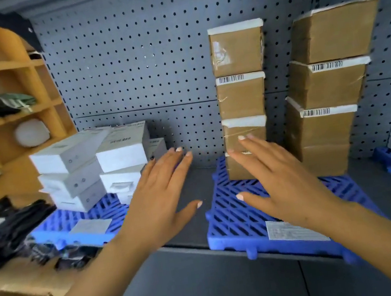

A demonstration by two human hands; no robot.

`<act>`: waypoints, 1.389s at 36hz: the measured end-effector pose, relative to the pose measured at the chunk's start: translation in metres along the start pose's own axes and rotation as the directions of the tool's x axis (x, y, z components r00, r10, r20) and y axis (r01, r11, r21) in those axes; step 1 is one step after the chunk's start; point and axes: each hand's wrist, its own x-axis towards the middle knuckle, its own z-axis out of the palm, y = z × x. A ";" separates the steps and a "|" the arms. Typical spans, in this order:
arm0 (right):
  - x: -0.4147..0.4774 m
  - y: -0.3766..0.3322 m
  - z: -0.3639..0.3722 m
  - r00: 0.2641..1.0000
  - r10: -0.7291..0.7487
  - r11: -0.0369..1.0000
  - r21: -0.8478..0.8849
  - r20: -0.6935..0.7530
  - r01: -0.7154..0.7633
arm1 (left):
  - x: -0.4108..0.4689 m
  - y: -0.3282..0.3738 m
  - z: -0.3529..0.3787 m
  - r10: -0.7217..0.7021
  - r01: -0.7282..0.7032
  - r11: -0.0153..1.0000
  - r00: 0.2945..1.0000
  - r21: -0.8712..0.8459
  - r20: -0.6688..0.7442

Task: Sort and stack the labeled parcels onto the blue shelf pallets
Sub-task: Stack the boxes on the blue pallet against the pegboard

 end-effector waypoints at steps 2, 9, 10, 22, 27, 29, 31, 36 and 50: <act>-0.001 -0.006 0.002 1.000 -0.015 1.000 0.013 0.024 0.014 | -0.009 -0.003 -0.007 -0.043 0.043 0.999 0.999 0.005 0.006; 0.008 -0.031 0.006 0.998 -0.058 0.996 0.065 0.036 0.056 | -0.037 -0.031 -0.028 -0.131 0.131 0.991 0.991 0.028 -0.005; 0.011 -0.034 0.007 0.998 -0.055 0.996 0.072 0.042 0.052 | -0.040 -0.036 -0.029 -0.140 0.140 0.990 0.990 0.033 0.001; 0.068 -0.085 0.040 1.000 -0.016 1.000 0.018 -0.008 0.017 | -0.057 -0.129 -0.019 -0.076 0.076 0.997 0.997 0.022 0.003; 0.099 -0.114 0.056 0.999 0.021 1.000 0.002 -0.033 -0.021 | -0.055 -0.161 -0.015 -0.025 0.025 1.000 1.000 -0.009 0.005; 0.110 -0.125 0.063 0.999 0.027 1.000 -0.014 -0.024 -0.027 | -0.053 -0.173 -0.013 -0.006 0.006 1.000 1.000 -0.019 0.000; 0.120 -0.135 0.067 0.999 0.033 0.999 -0.023 -0.023 -0.033 | -0.049 -0.183 -0.010 0.017 -0.017 0.999 1.000 -0.036 -0.006; 0.144 -0.150 0.075 0.993 0.112 0.993 0.026 0.044 -0.113 | -0.038 -0.193 -0.004 0.054 -0.052 0.993 0.999 -0.103 0.009; 0.161 -0.153 0.080 0.970 0.229 0.972 0.040 0.076 -0.233 | -0.037 -0.202 0.010 0.060 -0.060 0.952 0.998 -0.299 -0.009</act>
